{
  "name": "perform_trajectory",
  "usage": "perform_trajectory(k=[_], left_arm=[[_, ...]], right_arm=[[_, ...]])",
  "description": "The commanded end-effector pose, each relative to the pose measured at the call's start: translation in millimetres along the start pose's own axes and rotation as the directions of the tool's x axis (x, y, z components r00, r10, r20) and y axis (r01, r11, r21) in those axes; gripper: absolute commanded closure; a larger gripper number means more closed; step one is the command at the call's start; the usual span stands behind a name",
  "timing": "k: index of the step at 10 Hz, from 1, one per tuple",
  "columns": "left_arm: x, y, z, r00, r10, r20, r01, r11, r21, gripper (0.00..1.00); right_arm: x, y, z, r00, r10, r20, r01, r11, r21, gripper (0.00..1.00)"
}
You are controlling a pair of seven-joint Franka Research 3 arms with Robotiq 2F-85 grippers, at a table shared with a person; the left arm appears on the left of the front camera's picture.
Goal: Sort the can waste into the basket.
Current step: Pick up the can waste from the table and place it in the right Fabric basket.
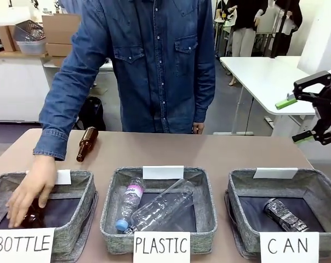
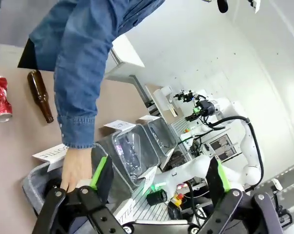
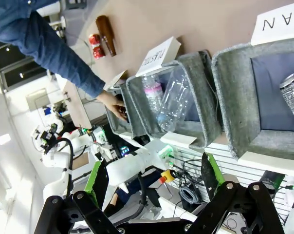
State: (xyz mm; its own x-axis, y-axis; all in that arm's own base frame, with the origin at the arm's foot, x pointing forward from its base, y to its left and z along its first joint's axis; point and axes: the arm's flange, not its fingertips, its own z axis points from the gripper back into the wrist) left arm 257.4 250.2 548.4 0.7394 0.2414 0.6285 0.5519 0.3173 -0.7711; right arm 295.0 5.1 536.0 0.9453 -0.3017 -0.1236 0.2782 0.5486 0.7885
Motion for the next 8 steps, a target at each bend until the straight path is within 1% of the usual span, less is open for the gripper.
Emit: perform_trajectory(k=[1, 3, 5, 6, 7, 8], left_arm=[[0, 6, -24, 0.999, -0.016, -0.036, 0.016, 1.000, 0.005, 0.00], [7, 1, -33, 0.999, -0.011, -0.045, 0.015, 0.996, 0.084, 0.00], [16, 5, -45, 0.996, -0.002, -0.093, 0.010, 0.996, 0.086, 0.00], [28, 10, -61, 0.988, -0.053, -0.142, 0.073, 0.987, 0.144, 0.00], [47, 24, -85, 0.958, -0.065, -0.280, 0.139, 0.957, 0.253, 0.00], [63, 41, -109, 0.912, -0.008, -0.411, 0.205, 0.876, 0.437, 0.00]], right_arm=[[1, 0, 3, 1.000, 0.019, -0.004, -0.019, 1.000, -0.003, 0.00], [1, 0, 3, 1.000, 0.019, -0.004, -0.019, 1.000, -0.003, 0.00], [1, 0, 3, 1.000, 0.019, -0.004, -0.019, 1.000, -0.003, 0.00], [1, 0, 3, 1.000, 0.019, -0.004, -0.019, 1.000, -0.003, 0.00], [1, 0, 3, 1.000, 0.019, -0.004, -0.019, 1.000, -0.003, 0.00], [1, 0, 3, 1.000, 0.019, -0.004, -0.019, 1.000, -0.003, 0.00]])
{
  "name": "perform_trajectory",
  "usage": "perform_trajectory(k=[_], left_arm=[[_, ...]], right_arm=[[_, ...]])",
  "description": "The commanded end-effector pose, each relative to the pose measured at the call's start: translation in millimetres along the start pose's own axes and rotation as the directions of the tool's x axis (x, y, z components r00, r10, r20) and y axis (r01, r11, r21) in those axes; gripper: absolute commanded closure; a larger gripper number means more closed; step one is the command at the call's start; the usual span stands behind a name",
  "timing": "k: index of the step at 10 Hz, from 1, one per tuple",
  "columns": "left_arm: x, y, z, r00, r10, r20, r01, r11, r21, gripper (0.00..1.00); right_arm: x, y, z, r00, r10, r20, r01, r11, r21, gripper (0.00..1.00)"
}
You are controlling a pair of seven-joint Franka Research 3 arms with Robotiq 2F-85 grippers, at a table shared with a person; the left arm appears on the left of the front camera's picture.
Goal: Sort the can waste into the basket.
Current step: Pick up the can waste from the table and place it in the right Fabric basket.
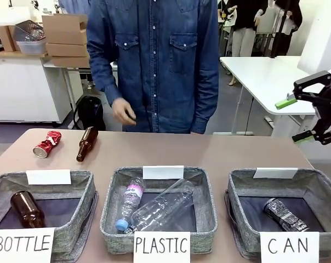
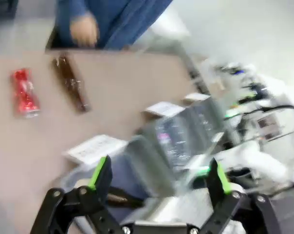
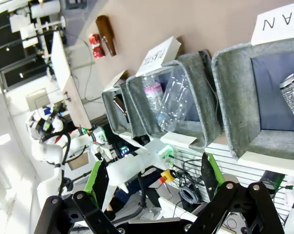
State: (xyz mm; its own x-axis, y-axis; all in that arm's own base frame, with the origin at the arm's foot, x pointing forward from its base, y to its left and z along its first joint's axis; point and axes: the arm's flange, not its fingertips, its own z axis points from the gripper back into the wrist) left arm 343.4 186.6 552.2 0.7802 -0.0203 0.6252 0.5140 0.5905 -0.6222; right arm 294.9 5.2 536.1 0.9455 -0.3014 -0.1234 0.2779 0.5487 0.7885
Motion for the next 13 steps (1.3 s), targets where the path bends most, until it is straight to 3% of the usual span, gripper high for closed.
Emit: perform_trajectory(k=[1, 3, 4, 6, 7, 9, 10, 11, 13], left_arm=[[32, 17, -44, 0.939, 0.004, -0.343, 0.138, 0.911, 0.389, 0.00], [54, 14, -81, 0.867, 0.072, -0.494, 0.277, 0.754, 0.596, 0.00], [61, 9, -98, 0.848, 0.076, -0.524, 0.341, 0.679, 0.650, 0.00], [79, 2, -119, 0.916, 0.016, -0.402, 0.326, 0.555, 0.765, 0.00], [78, 9, -108, 0.907, -0.071, -0.415, 0.330, 0.731, 0.597, 0.00], [78, 9, -108, 0.907, -0.071, -0.415, 0.330, 0.731, 0.597, 0.00], [84, 6, -119, 0.905, -0.061, -0.422, 0.352, 0.664, 0.660, 0.00], [86, 11, -131, 0.850, -0.118, -0.514, 0.449, 0.674, 0.587, 0.00], [108, 35, -158, 0.818, -0.138, -0.559, 0.466, 0.729, 0.502, 0.00]], right_arm=[[1, 0, 3, 1.000, 0.018, -0.004, -0.018, 1.000, -0.003, 0.00], [1, 0, 3, 1.000, 0.018, -0.004, -0.018, 1.000, -0.003, 0.00], [1, 0, 3, 1.000, 0.018, -0.004, -0.018, 1.000, -0.003, 0.00], [1, 0, 3, 1.000, 0.018, -0.004, -0.018, 1.000, -0.003, 0.00], [1, 0, 3, 1.000, 0.018, -0.004, -0.018, 1.000, -0.003, 0.00], [1, 0, 3, 1.000, 0.018, -0.004, -0.018, 1.000, -0.003, 0.00], [1, 0, 3, 1.000, 0.018, -0.004, -0.018, 1.000, -0.003, 0.00], [1, 0, 3, 1.000, 0.018, -0.004, -0.018, 1.000, -0.003, 0.00], [1, 0, 3, 1.000, 0.018, -0.004, -0.018, 1.000, -0.003, 0.00]])
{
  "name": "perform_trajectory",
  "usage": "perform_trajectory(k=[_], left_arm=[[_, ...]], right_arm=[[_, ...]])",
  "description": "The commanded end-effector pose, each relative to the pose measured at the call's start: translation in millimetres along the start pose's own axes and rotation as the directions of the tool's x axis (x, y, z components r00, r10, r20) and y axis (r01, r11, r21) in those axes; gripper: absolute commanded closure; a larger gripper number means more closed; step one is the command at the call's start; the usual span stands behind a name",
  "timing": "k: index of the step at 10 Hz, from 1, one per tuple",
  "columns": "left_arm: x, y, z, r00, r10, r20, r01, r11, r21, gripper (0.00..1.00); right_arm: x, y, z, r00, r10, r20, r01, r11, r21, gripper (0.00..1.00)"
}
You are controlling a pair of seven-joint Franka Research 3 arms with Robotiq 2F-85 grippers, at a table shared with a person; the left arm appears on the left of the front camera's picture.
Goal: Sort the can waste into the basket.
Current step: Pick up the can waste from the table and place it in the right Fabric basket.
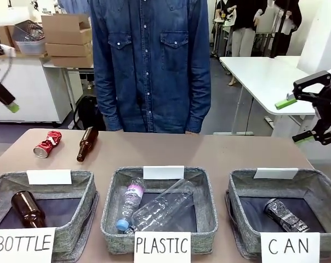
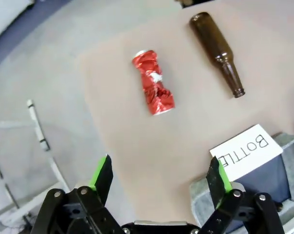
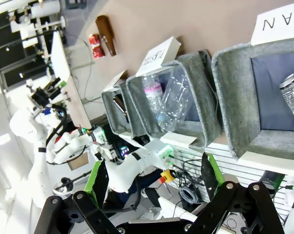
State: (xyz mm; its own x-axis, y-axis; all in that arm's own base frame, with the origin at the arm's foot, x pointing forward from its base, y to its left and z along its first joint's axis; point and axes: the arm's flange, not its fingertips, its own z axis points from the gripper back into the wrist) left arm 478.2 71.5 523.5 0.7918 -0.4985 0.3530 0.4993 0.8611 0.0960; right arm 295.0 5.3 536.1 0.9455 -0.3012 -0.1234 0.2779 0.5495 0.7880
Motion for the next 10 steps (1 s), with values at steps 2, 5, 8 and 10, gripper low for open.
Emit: perform_trajectory(k=[2, 5, 8, 10], left_arm=[[40, 31, -24, 0.995, -0.089, 0.041, 0.092, 0.992, -0.089, 0.00], [50, 71, -54, 0.999, -0.035, -0.015, 0.032, 0.983, -0.180, 0.00], [-11, 73, -22, 0.994, -0.053, 0.098, 0.077, 0.963, -0.258, 0.00], [-76, 53, 13, 0.960, -0.109, 0.257, 0.183, 0.941, -0.285, 0.00]], right_arm=[[1, 0, 4, 1.000, 0.018, -0.004, -0.018, 1.000, -0.002, 0.00], [1, 0, 4, 1.000, 0.018, -0.004, -0.018, 1.000, -0.002, 0.00], [1, 0, 4, 1.000, 0.018, -0.004, -0.018, 1.000, -0.002, 0.00], [1, 0, 4, 1.000, 0.018, -0.004, -0.018, 1.000, -0.002, 0.00]])
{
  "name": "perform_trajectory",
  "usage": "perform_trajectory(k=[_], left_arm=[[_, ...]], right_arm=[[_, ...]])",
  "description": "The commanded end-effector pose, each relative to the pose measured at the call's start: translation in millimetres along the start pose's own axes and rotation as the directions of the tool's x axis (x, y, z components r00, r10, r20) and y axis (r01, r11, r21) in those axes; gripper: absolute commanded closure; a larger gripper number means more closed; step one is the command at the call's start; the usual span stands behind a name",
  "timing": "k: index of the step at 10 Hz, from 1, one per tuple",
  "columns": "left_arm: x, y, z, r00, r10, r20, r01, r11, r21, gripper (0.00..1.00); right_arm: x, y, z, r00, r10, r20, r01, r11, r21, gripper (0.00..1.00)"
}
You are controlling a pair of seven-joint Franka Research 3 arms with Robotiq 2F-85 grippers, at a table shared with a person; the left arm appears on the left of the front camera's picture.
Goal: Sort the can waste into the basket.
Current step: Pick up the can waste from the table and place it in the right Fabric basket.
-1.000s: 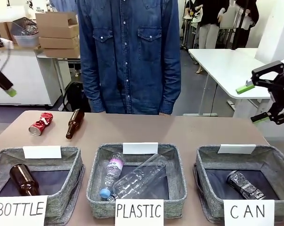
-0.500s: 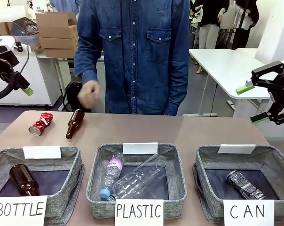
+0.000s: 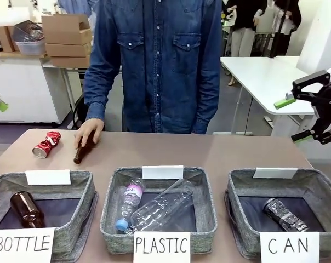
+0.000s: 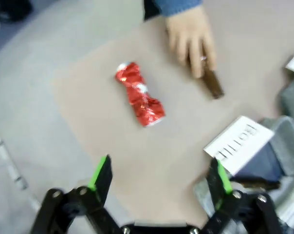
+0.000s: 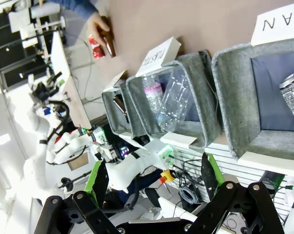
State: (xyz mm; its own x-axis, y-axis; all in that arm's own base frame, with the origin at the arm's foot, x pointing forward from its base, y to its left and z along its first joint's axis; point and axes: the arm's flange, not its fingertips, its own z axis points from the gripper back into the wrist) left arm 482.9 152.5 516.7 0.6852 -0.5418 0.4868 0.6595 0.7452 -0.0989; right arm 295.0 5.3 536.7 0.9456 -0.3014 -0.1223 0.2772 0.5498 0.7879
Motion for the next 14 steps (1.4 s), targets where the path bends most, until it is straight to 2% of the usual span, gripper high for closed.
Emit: perform_trajectory(k=[1, 3, 6, 8, 9, 10, 13, 14], left_arm=[[-52, -33, 23, 0.990, -0.029, 0.138, 0.032, 0.999, -0.022, 0.00], [-62, -38, 18, 0.988, -0.049, 0.144, 0.055, 0.998, -0.040, 0.00], [-9, -29, -14, 0.985, -0.076, 0.153, 0.096, 0.987, -0.132, 0.00], [29, -22, -29, 0.987, -0.058, 0.152, 0.081, 0.986, -0.148, 0.00], [36, -16, -29, 0.987, -0.036, 0.155, 0.058, 0.988, -0.140, 0.00], [33, -10, -24, 0.985, -0.014, 0.174, 0.039, 0.989, -0.142, 0.00], [-4, 12, -4, 0.964, 0.065, 0.260, -0.016, 0.983, -0.186, 0.00], [-6, 23, -12, 0.965, 0.100, 0.244, -0.053, 0.980, -0.192, 0.00]], right_arm=[[1, 0, 3, 1.000, 0.017, -0.005, -0.017, 1.000, -0.002, 0.00], [1, 0, 3, 1.000, 0.017, -0.005, -0.017, 1.000, -0.002, 0.00], [1, 0, 3, 1.000, 0.017, -0.005, -0.017, 1.000, -0.002, 0.00], [1, 0, 3, 1.000, 0.017, -0.005, -0.017, 1.000, -0.002, 0.00], [1, 0, 3, 1.000, 0.017, -0.005, -0.017, 1.000, -0.002, 0.00], [1, 0, 3, 1.000, 0.017, -0.005, -0.017, 1.000, -0.002, 0.00], [1, 0, 3, 1.000, 0.017, -0.005, -0.017, 1.000, -0.002, 0.00], [1, 0, 3, 1.000, 0.017, -0.005, -0.017, 1.000, -0.002, 0.00]])
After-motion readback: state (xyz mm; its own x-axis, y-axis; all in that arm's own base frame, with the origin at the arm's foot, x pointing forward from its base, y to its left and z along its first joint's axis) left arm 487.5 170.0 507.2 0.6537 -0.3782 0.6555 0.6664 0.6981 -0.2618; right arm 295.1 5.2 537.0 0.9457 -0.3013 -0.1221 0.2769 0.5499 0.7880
